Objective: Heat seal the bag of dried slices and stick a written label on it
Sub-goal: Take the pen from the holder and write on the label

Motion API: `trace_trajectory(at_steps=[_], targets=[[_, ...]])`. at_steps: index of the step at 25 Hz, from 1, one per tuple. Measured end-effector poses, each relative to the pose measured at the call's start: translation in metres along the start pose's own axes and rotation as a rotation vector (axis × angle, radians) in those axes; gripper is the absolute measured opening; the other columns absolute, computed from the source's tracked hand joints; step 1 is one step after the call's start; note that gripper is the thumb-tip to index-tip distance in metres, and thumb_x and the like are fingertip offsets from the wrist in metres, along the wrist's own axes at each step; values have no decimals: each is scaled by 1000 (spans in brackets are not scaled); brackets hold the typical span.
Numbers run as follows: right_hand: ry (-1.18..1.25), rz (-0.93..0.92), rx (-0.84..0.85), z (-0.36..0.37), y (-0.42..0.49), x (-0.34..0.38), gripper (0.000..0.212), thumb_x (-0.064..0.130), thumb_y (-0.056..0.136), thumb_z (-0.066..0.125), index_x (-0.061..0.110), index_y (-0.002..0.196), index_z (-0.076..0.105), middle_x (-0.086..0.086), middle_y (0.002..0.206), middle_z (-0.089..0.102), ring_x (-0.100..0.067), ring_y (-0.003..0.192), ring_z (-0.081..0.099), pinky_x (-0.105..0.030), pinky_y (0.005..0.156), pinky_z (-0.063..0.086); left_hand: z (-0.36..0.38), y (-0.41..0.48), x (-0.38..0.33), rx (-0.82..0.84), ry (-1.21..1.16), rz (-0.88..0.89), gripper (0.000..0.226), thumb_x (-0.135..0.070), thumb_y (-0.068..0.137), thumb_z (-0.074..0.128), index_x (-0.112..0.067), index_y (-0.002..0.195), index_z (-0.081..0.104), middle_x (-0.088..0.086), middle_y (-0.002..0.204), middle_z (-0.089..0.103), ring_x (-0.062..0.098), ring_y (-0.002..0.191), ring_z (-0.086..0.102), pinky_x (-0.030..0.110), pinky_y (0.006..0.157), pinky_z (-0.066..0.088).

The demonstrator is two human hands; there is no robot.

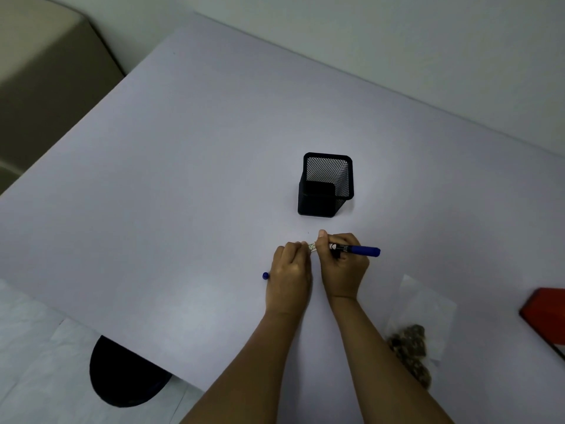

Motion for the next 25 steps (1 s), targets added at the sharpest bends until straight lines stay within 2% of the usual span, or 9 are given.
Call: trace_trajectory(at_steps=[3, 6, 11, 13, 18, 22, 25], targets=[[-36, -50, 12, 0, -1, 2, 20, 13, 81, 67, -1, 67, 63, -11, 62, 63, -4, 65, 55, 0, 63, 42, 0, -1, 0, -2, -3, 3, 24, 5, 67, 79, 1, 88, 71, 11, 80, 70, 23, 70, 66, 25, 66, 56], [0, -17, 13, 0, 0, 0, 15, 8, 80, 67, -1, 68, 63, -15, 63, 64, -8, 65, 57, -3, 63, 45, 0, 0, 0, 2, -1, 0, 24, 5, 67, 79, 1, 88, 71, 12, 80, 69, 23, 70, 66, 25, 65, 56], [-33, -63, 12, 0, 1, 1, 27, 21, 83, 60, 0, 66, 64, -12, 62, 64, -13, 64, 57, -1, 62, 42, -1, 0, -1, 1, -7, 5, 24, 6, 65, 79, 2, 88, 71, 12, 80, 69, 23, 70, 66, 26, 66, 56], [15, -22, 14, 0, 1, 1, 27, 23, 82, 59, 0, 67, 63, -14, 62, 65, -13, 63, 58, -3, 61, 43, -2, 0, -1, -1, -5, 10, 25, 6, 65, 80, 2, 88, 71, 13, 80, 70, 24, 70, 66, 25, 66, 56], [-71, -109, 38, 0, 0, 2, 29, 20, 83, 57, 1, 62, 62, -12, 59, 63, -14, 63, 54, 1, 62, 39, -2, 0, -1, -2, -7, 12, 25, 5, 65, 80, 2, 88, 70, 12, 80, 70, 23, 71, 66, 25, 66, 56], [18, -22, 17, 1, 1, 2, 28, 22, 83, 58, 0, 66, 62, -15, 61, 64, -13, 64, 57, -2, 62, 43, -1, 0, 0, 1, -9, 6, 25, 6, 65, 80, 3, 88, 70, 13, 80, 69, 24, 70, 66, 26, 66, 56], [-57, -89, 11, 0, 1, 1, 29, 20, 83, 57, 1, 63, 62, -13, 59, 63, -13, 63, 55, 0, 62, 40, -1, 1, 1, 4, -7, 7, 26, 6, 65, 80, 3, 88, 70, 13, 80, 69, 23, 70, 66, 26, 66, 56]])
Point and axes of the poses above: each hand's wrist, its own y-axis towards the middle knuckle, its own z-axis out of the palm, x = y × z, the point moved 3 cm from there along y, towards the middle knuckle
